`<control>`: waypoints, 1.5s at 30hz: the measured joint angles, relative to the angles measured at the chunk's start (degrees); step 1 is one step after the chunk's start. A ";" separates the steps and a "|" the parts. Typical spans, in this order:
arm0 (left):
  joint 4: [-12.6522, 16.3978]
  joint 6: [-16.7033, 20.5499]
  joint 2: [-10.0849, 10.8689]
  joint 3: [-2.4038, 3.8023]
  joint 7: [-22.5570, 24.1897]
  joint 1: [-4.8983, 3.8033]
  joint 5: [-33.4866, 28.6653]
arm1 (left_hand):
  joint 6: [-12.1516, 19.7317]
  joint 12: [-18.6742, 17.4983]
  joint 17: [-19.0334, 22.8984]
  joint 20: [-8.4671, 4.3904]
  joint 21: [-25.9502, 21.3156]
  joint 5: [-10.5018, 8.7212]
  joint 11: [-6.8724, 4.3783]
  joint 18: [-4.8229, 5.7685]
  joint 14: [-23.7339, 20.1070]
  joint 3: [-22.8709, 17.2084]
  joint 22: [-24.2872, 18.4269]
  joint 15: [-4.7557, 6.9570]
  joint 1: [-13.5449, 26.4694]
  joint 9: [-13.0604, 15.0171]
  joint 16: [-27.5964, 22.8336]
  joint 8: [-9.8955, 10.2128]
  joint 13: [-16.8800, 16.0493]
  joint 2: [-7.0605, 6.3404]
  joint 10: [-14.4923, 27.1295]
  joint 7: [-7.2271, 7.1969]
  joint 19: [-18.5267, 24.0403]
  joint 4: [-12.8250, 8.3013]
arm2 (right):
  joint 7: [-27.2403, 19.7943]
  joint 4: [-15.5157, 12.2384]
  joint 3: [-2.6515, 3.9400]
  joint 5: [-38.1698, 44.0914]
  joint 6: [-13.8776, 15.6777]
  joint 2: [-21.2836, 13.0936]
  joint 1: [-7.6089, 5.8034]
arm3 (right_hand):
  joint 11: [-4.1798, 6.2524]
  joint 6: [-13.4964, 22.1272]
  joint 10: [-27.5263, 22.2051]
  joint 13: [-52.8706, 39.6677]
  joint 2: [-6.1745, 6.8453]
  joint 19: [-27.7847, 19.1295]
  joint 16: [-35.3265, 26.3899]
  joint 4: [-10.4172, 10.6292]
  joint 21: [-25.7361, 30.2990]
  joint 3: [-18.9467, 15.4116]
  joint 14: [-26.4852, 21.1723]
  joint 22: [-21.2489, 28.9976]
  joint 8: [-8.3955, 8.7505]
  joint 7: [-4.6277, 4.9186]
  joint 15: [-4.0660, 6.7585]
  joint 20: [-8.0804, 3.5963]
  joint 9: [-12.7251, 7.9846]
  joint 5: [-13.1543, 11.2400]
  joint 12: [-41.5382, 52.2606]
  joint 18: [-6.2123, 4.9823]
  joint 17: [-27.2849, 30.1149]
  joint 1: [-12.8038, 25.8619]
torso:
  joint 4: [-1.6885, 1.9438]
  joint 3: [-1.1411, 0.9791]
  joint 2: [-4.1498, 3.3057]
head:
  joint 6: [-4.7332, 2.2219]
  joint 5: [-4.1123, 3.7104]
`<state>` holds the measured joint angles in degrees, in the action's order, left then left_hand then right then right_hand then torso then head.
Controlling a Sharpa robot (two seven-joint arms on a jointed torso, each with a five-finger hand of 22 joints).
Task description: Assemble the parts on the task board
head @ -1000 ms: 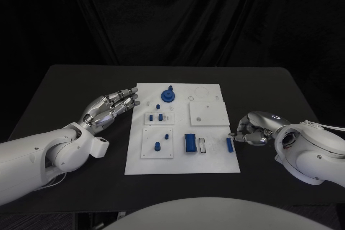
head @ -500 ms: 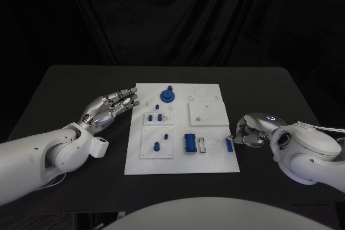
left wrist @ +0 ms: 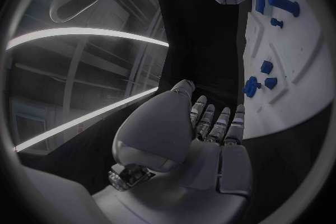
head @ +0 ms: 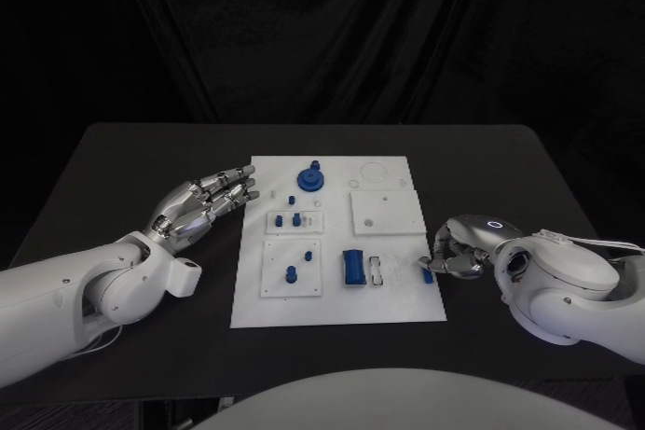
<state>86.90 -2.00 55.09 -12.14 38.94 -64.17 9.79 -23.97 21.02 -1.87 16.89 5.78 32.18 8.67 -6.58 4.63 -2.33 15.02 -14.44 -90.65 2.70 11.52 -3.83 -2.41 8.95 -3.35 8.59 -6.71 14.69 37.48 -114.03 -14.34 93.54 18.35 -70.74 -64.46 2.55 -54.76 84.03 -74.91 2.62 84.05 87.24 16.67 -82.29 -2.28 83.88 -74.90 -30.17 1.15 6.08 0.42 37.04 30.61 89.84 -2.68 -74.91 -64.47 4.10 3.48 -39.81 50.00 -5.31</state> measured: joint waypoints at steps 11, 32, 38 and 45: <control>-0.11 -0.11 0.02 0.00 0.00 0.05 0.00 | 0.00 0.00 0.00 0.00 0.00 0.00 0.00 -0.02 0.00 -0.40 -0.01 0.00 0.00 -0.01 0.00 0.00 0.00 0.00 0.00 0.00 -0.41 -0.07 | -0.02 1.06 0.00 -0.28 -0.02 1.35 0.93 | 0.00 0.00 0.00 0.00 -0.07 0.00 0.00 0.00 0.22 0.00 0.00 0.00 0.95 0.00 0.00 0.00 -0.69 1.37 0.00 0.00 0.00 -1.18 | 0.00 0.01 0.00 | 0.00 -0.02; -0.22 -0.52 -0.04 0.00 0.00 0.16 0.01 | -0.22 0.30 -0.06 0.00 0.11 0.00 0.25 -0.02 0.21 -1.03 0.12 -0.20 -0.44 0.06 0.37 -0.11 -0.07 -0.02 -0.26 0.22 -0.41 -0.24 | -0.57 2.37 0.53 -0.66 0.28 4.77 2.24 | 0.00 -0.26 0.00 -0.03 0.72 0.00 -0.70 -1.85 1.07 2.34 0.00 0.00 4.21 0.63 0.00 0.00 -0.56 7.48 0.00 0.00 0.00 -9.06 | -0.02 0.00 0.03 | 0.00 0.01; -0.26 -0.79 -0.06 0.00 0.00 0.18 0.01 | -0.31 0.66 -0.11 0.00 0.19 0.00 0.46 0.92 0.42 -1.28 0.32 -0.42 -0.44 0.10 0.67 -0.23 -0.10 -0.02 -0.46 0.31 -0.83 -0.30 | -0.96 3.00 0.79 -0.64 0.25 5.73 2.65 | 0.00 -0.34 0.00 -0.03 0.92 0.00 -0.70 -2.46 1.18 2.96 0.16 0.00 5.20 0.75 -0.16 0.00 7.67 7.55 0.00 0.00 0.00 -10.94 | -0.03 -0.01 0.05 | 0.00 0.34; -0.34 -0.99 -0.06 0.00 0.00 0.19 0.01 | -0.31 0.89 -0.17 0.00 0.40 0.00 0.65 0.90 0.42 -1.58 0.49 -0.42 -0.44 0.09 0.89 -0.23 -0.14 -0.02 -0.65 0.31 -0.83 -0.47 | -1.66 3.33 0.93 -0.85 0.85 6.49 2.89 | -0.02 -0.76 -0.02 -0.02 1.04 0.00 -0.70 -2.87 1.18 2.55 0.22 0.00 5.20 0.72 -0.26 0.00 9.36 12.43 0.00 0.00 0.00 -14.07 | -0.03 0.00 0.03 | 0.00 0.34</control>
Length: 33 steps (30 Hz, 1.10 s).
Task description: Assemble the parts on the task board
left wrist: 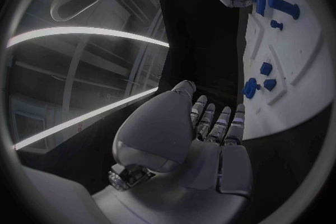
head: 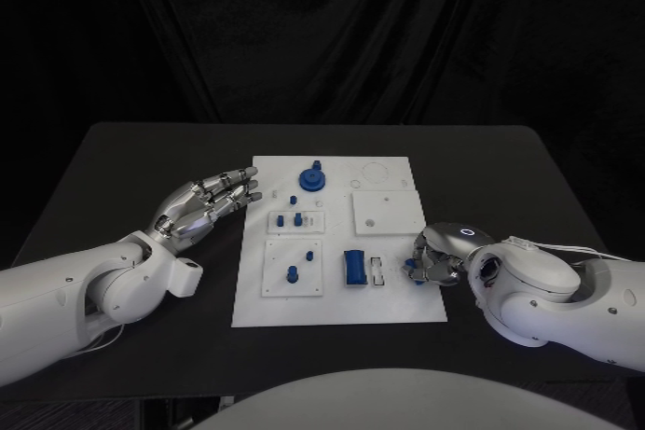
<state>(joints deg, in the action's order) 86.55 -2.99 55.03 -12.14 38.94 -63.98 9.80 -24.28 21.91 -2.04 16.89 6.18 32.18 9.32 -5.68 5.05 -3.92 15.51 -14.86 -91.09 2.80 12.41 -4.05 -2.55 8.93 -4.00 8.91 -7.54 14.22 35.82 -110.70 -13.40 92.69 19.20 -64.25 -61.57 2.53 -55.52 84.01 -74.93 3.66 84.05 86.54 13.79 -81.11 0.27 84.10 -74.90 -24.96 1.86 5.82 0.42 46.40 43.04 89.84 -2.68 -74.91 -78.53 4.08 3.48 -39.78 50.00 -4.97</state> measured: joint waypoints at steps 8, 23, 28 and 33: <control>-0.12 -0.28 -0.02 0.00 0.00 0.09 0.00 | 0.00 0.26 0.01 0.01 0.00 0.00 0.19 -0.01 0.20 -0.16 0.17 -0.20 0.00 -0.01 0.22 0.00 -0.05 0.00 -0.19 0.00 -0.41 0.16 | -1.97 0.21 -0.20 -5.26 3.49 -0.11 0.33 | -0.18 -0.79 0.00 0.01 0.17 0.00 0.26 -0.16 -1.00 -0.16 -0.02 0.00 -1.51 -0.40 -0.16 0.00 0.87 5.23 0.00 0.00 0.00 -0.57 | 0.05 0.02 -0.06 | 0.00 0.08; -0.16 -0.56 -0.19 0.00 0.00 0.25 0.00 | 0.00 0.26 -0.04 0.01 0.22 0.00 0.19 -0.02 0.20 -0.47 0.29 -0.20 0.01 -0.01 0.22 0.00 -0.04 -0.01 -0.19 0.00 -0.41 0.17 | -10.44 -3.07 -0.38 -29.01 11.73 -0.98 0.54 | -0.18 -0.89 0.00 0.02 0.17 0.00 0.49 0.88 -1.43 0.89 -0.24 0.00 -2.39 -0.31 0.04 0.00 -11.91 6.60 0.00 0.00 0.00 1.59 | -0.02 -0.04 -0.04 | 0.00 0.39; -0.17 -0.62 -0.26 0.00 0.00 0.25 0.00 | 0.00 0.26 -0.03 0.01 0.22 0.00 0.19 -0.02 0.20 -0.47 0.29 -0.20 0.01 -0.02 0.47 0.00 -0.04 -0.01 -0.19 0.00 -0.41 0.17 | -12.60 -3.13 -0.33 -33.18 13.40 -0.02 0.27 | -0.18 -0.68 0.00 0.02 0.17 0.00 0.49 0.98 -1.43 1.11 -0.24 0.00 -2.39 -0.51 0.05 0.00 -11.90 6.28 0.00 0.01 0.00 1.59 | 0.03 -0.03 -0.02 | 0.00 0.34; -0.17 -0.66 -0.25 0.00 0.00 0.25 0.01 | 0.00 0.26 -0.03 0.01 0.22 0.00 0.19 -0.02 0.20 -0.48 0.28 -0.20 0.01 -0.02 0.46 0.00 -0.04 -0.01 -0.19 0.00 -0.41 0.15 | -14.01 -2.70 -0.32 -35.01 14.44 0.63 0.23 | -0.18 -0.67 0.00 0.02 0.17 0.00 0.49 0.97 -1.43 1.12 -0.24 0.00 -2.39 -0.51 0.05 0.00 -11.91 6.17 0.00 0.01 0.00 1.59 | 0.16 0.03 -0.01 | 0.00 0.43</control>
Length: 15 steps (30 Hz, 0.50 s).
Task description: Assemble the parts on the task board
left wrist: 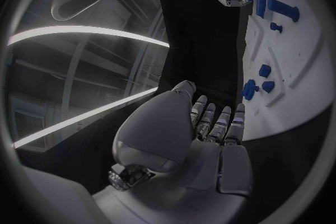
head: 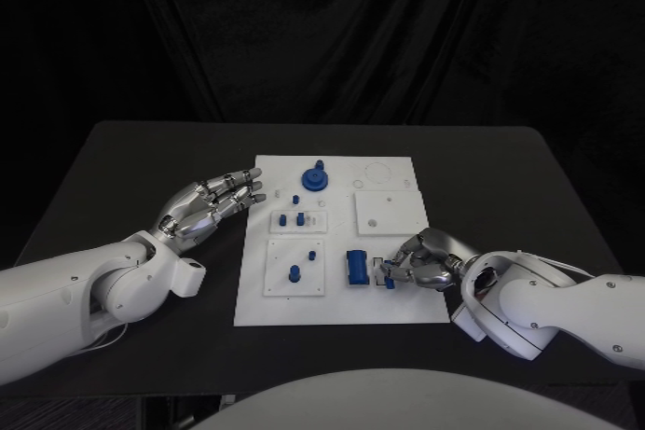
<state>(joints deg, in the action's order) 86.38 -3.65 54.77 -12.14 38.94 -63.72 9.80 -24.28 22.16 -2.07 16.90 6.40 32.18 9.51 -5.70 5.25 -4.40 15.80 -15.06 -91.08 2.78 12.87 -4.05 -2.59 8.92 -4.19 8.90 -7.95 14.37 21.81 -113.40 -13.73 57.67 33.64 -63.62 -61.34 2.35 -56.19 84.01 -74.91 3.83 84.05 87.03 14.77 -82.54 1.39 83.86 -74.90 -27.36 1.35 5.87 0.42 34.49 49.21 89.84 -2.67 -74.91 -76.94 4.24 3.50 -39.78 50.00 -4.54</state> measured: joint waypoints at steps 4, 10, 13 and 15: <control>0.04 -0.01 0.08 0.00 0.00 0.00 0.00 | 0.00 0.22 0.00 0.00 0.00 0.00 0.16 0.00 0.00 -0.15 -0.23 0.00 0.00 0.00 0.00 0.00 0.00 0.00 -0.16 0.00 0.00 -0.15 | -0.70 0.56 0.00 -0.63 0.52 0.45 -0.01 | 0.00 0.00 0.00 0.00 0.00 0.00 0.00 0.09 0.00 0.10 0.00 0.00 0.00 0.01 0.00 0.00 -0.02 -0.27 0.00 0.00 0.00 0.00 | 0.00 0.03 0.00 | 0.00 0.19; 0.07 -0.01 0.14 0.00 0.00 0.02 0.00 | 0.00 0.22 -0.04 0.00 0.00 0.00 0.16 0.00 0.21 -0.15 -0.22 -0.20 0.00 -0.01 -0.01 0.00 0.00 0.00 -0.16 0.00 0.00 -0.15 | -0.96 1.79 -0.04 -0.75 0.62 1.27 -0.01 | 0.00 0.60 0.00 0.00 0.11 0.00 0.00 -0.53 0.00 1.39 0.00 0.00 0.01 0.00 0.00 0.00 0.05 -2.46 0.00 0.00 0.00 1.00 | -0.10 0.03 -0.03 | 0.00 0.29; 0.10 -0.03 0.14 0.00 0.00 0.02 0.00 | 0.00 0.22 -0.04 0.00 0.00 0.00 0.16 0.00 0.21 -0.15 -0.22 -0.20 0.00 0.00 -0.01 0.00 0.00 0.00 -0.16 0.00 0.00 -0.15 | -0.92 2.32 -0.06 -0.44 0.49 1.65 -0.01 | 0.00 0.62 0.00 0.00 0.09 0.00 0.00 -1.73 0.08 2.68 0.00 0.00 0.01 0.01 0.00 0.00 0.08 -3.37 0.00 0.00 0.00 1.44 | -0.10 0.03 -0.05 | 0.00 0.31; 0.10 -0.04 0.14 0.00 0.00 0.02 0.00 | 0.00 0.22 -0.04 0.00 0.00 0.00 0.16 0.00 0.21 -0.15 -0.15 -0.20 0.00 -0.01 -0.01 0.00 0.00 0.00 -0.16 0.00 0.00 -0.15 | -0.83 2.63 -0.07 -0.06 0.35 1.89 -0.01 | 0.00 0.76 0.00 0.00 0.16 0.00 0.00 -1.57 0.22 2.84 0.00 0.00 0.01 0.15 0.00 0.00 0.16 -4.37 0.00 0.00 0.00 1.51 | -0.10 0.02 -0.05 | 0.00 0.31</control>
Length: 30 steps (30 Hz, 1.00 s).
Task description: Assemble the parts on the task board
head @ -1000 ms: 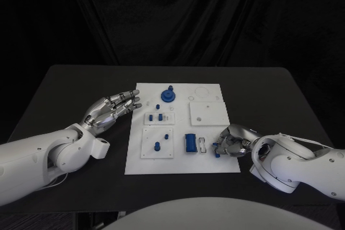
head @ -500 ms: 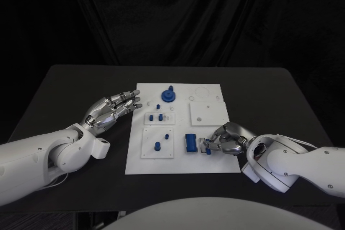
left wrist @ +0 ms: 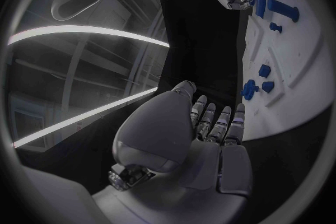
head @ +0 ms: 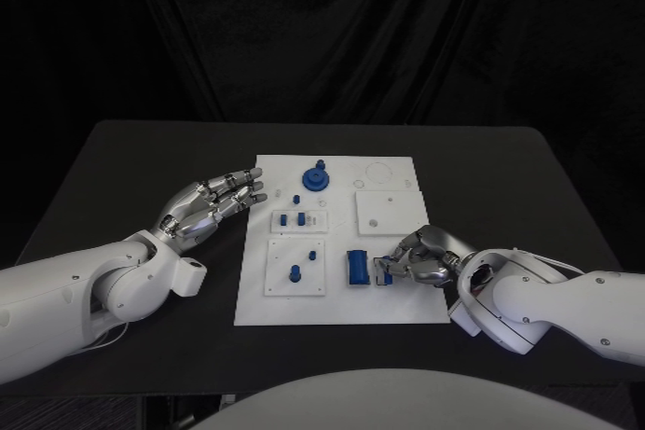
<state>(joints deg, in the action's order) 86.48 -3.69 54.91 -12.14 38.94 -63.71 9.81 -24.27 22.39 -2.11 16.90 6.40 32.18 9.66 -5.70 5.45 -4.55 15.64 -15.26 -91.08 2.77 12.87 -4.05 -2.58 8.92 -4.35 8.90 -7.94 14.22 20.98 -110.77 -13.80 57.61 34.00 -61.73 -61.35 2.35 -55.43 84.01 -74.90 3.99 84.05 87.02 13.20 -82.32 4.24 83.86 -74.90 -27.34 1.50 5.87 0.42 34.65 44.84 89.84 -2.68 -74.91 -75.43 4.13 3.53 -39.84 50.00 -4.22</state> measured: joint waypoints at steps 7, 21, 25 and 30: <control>0.00 -0.07 -0.03 0.00 0.00 0.01 0.00 | 0.00 -0.01 0.01 0.00 0.00 0.00 0.00 -0.01 0.00 0.00 0.04 0.00 0.00 0.00 0.21 0.00 0.00 0.00 0.00 0.00 0.00 0.00 | 0.74 0.61 -0.02 1.85 -0.77 0.31 0.00 | 0.00 0.37 0.00 0.00 -0.15 0.00 0.00 -0.47 0.00 1.07 0.00 0.00 0.00 -0.05 0.00 0.00 0.10 -3.48 0.00 0.01 0.00 0.76 | -0.01 -0.02 -0.01 | 0.00 0.03; -0.09 -0.25 -0.16 0.00 0.00 0.04 0.00 | 0.00 -0.02 0.02 0.00 0.00 0.22 -0.01 -0.01 0.00 -0.48 0.03 0.01 0.00 0.05 0.21 0.00 0.00 0.00 0.01 0.00 0.00 -0.01 | 2.30 1.26 -0.01 4.11 -2.92 1.36 0.00 | 0.01 0.87 0.01 -0.04 -0.37 0.00 -0.23 1.60 0.33 -0.04 0.01 0.00 0.23 -0.15 0.01 0.00 -0.15 -11.94 0.00 0.00 0.00 2.78 | -0.05 -0.05 -0.03 | 0.00 0.20; -0.11 -0.32 -0.16 0.00 0.00 0.05 0.00 | 0.00 -0.03 0.02 0.00 0.00 0.22 -0.01 -0.01 0.00 -0.48 0.03 0.00 0.00 0.05 0.21 0.00 0.01 0.00 0.01 0.00 0.00 -0.01 | 2.56 1.46 0.00 4.33 -3.22 1.54 0.00 | 0.01 0.66 0.01 -0.04 -0.44 0.00 -0.23 1.83 0.67 -0.27 0.01 0.00 0.23 0.05 0.01 0.00 -0.20 -12.93 0.00 0.00 0.00 3.14 | -0.05 -0.05 -0.01 | 0.00 0.21; -0.16 -0.41 -0.16 0.00 0.00 0.06 0.00 | -0.13 -0.03 0.02 0.00 0.00 0.22 -0.01 -0.01 0.00 -0.47 0.03 0.01 0.00 0.05 0.21 0.00 0.01 0.00 0.01 -0.13 0.00 -0.01 | 2.79 1.63 0.00 4.52 -3.42 1.71 0.00 | 0.01 0.65 0.01 -0.04 -0.76 0.00 -0.46 2.61 0.67 -0.59 0.01 0.00 0.23 0.06 0.01 0.00 -0.20 -13.71 0.00 0.00 0.00 3.45 | -0.06 -0.05 0.02 | 0.00 0.21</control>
<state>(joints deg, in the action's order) 86.32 -4.10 54.75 -12.14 38.94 -63.65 9.81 -24.40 22.36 -2.09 16.89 6.40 32.40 9.66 -5.71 5.45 -5.02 15.68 -15.25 -91.08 2.82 13.07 -4.05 -2.58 8.92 -4.34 8.78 -7.94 14.22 23.76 -109.14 -13.80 62.13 30.58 -60.02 -61.35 2.36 -54.77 84.02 -74.94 3.23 84.05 86.56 15.81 -81.65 3.65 83.87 -74.90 -27.12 1.56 5.88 0.42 34.45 31.14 89.84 -2.68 -74.91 -71.98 4.07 3.48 -39.81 50.00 -4.01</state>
